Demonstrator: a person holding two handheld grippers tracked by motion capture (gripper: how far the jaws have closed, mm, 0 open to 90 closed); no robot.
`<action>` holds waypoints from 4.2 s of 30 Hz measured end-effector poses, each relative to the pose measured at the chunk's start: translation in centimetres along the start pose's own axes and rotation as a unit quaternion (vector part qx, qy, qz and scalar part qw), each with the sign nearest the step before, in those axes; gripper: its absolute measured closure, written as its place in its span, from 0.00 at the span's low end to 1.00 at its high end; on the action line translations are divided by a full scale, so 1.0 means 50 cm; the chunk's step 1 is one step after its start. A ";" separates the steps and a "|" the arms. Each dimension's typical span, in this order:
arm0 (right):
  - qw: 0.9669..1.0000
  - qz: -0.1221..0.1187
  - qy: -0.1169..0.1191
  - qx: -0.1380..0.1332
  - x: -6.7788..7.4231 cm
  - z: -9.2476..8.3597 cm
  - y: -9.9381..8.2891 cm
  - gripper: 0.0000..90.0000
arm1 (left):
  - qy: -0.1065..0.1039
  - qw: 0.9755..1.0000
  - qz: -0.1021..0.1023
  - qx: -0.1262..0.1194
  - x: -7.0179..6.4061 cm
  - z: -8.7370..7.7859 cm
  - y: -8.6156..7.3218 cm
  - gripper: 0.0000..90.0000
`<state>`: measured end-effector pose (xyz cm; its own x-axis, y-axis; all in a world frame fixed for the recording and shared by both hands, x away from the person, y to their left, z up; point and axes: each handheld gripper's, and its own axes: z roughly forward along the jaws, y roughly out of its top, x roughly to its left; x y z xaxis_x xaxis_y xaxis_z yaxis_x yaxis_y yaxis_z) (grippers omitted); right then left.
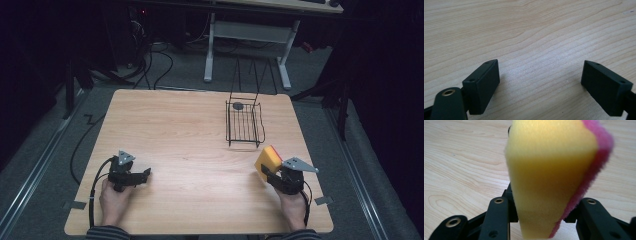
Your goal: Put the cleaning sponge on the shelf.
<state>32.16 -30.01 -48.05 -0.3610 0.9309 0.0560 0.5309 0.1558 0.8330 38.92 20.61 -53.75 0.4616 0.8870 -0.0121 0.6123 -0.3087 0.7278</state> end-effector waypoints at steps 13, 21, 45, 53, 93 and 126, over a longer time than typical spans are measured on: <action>1.000 -0.012 0.013 -0.010 0.017 -0.011 0.035 0.67 | -0.001 1.000 0.001 0.000 0.000 0.000 0.000 0.17; 1.000 -0.021 0.014 -0.015 0.021 -0.016 0.060 0.67 | 0.000 1.000 0.001 0.000 0.000 -0.001 -0.001 0.17; 0.999 -0.043 0.011 -0.024 0.016 0.007 0.158 0.67 | 0.000 1.000 0.002 0.000 0.000 -0.001 0.000 0.17; 0.999 -0.028 0.023 -0.030 0.007 0.025 0.190 0.67 | 0.000 1.000 0.002 0.000 0.000 -0.001 -0.001 0.17; 1.000 -0.003 -0.019 0.006 -0.007 0.196 0.251 0.67 | -0.001 1.000 0.001 0.000 0.000 -0.001 -0.001 0.17; 0.998 0.006 -0.054 0.045 -0.023 0.294 0.224 0.67 | -0.001 1.000 0.002 0.000 0.000 -0.001 -0.001 0.17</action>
<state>49.80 -24.45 -46.89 -0.2726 0.9621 0.0023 0.6031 0.1690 0.7796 38.88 20.63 -53.75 0.4644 0.8856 -0.0109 0.6113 -0.3116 0.7275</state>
